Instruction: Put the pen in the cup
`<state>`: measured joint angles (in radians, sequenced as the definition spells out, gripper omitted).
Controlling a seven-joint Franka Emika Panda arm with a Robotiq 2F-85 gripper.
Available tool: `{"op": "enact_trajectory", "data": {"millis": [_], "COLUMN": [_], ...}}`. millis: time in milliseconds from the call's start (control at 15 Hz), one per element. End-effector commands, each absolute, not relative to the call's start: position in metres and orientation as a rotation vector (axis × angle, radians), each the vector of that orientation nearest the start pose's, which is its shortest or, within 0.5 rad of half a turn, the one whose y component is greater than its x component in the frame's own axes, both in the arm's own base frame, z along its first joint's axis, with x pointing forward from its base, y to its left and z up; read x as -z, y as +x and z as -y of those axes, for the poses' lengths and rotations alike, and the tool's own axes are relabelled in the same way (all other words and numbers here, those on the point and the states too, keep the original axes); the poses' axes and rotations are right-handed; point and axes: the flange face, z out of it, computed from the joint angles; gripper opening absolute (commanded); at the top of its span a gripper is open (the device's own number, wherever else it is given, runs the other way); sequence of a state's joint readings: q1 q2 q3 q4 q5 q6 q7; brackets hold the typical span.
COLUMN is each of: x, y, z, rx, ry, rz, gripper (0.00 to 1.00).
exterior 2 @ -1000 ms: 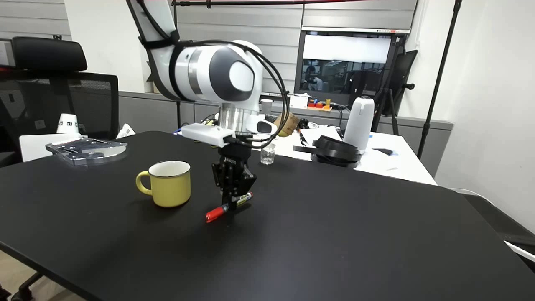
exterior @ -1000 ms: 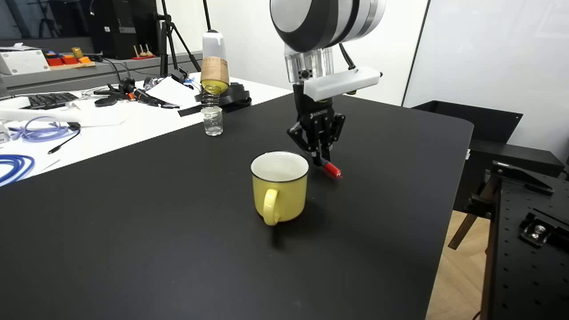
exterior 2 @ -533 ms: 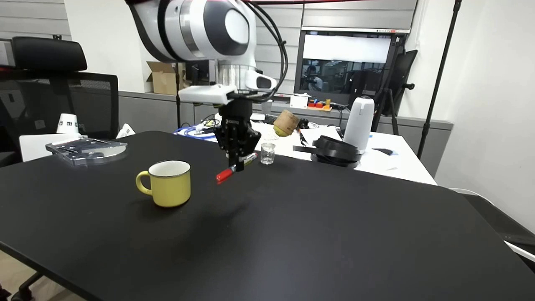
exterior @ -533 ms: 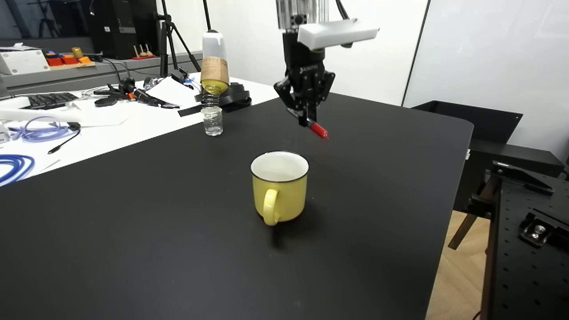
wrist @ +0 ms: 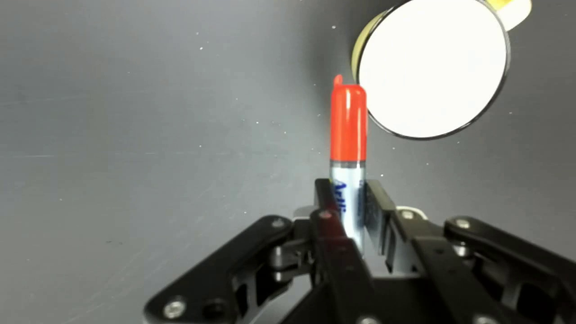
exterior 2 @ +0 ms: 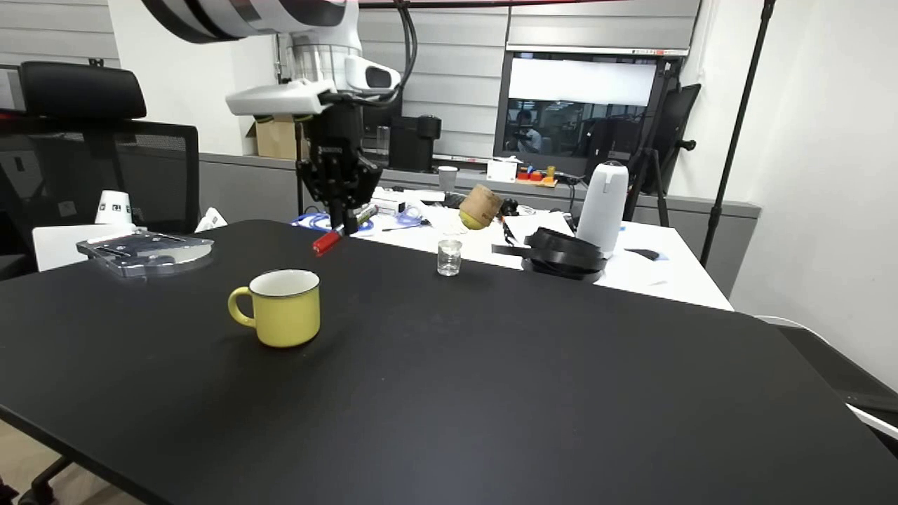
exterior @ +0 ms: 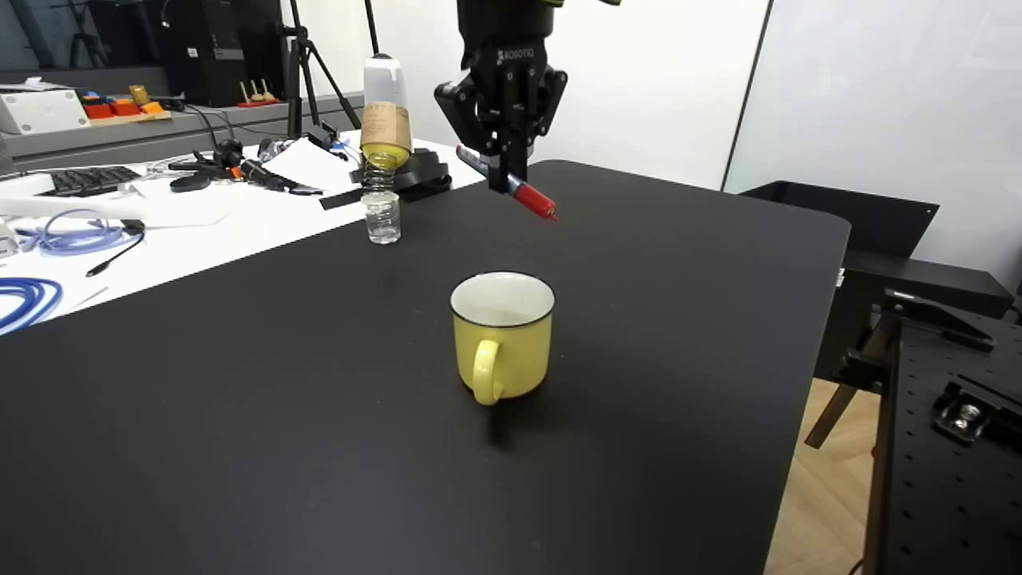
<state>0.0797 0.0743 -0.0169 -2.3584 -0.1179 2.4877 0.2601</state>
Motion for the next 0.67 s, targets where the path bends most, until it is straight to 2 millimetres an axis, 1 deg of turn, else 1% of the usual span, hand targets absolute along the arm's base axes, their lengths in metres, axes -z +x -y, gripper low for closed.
{"op": "enact_trajectory", "data": {"millis": [0,133,267,400,600], "x": [-0.308,-0.303,-0.295,-0.288,-0.282], "y": [0.497,0.492,0.485,0.477,0.469], "z": [-0.061,-0.074,-0.082,-0.086,-0.087], "rx": [0.194,0.244,0.29,0.333,0.462], "ry": [-3.194,-3.19,-3.189,-3.192,-3.212], "rz": [-0.098,-0.072,-0.067,-0.065,-0.065], "gripper": [0.05,0.05,0.05,0.05,0.05]}}
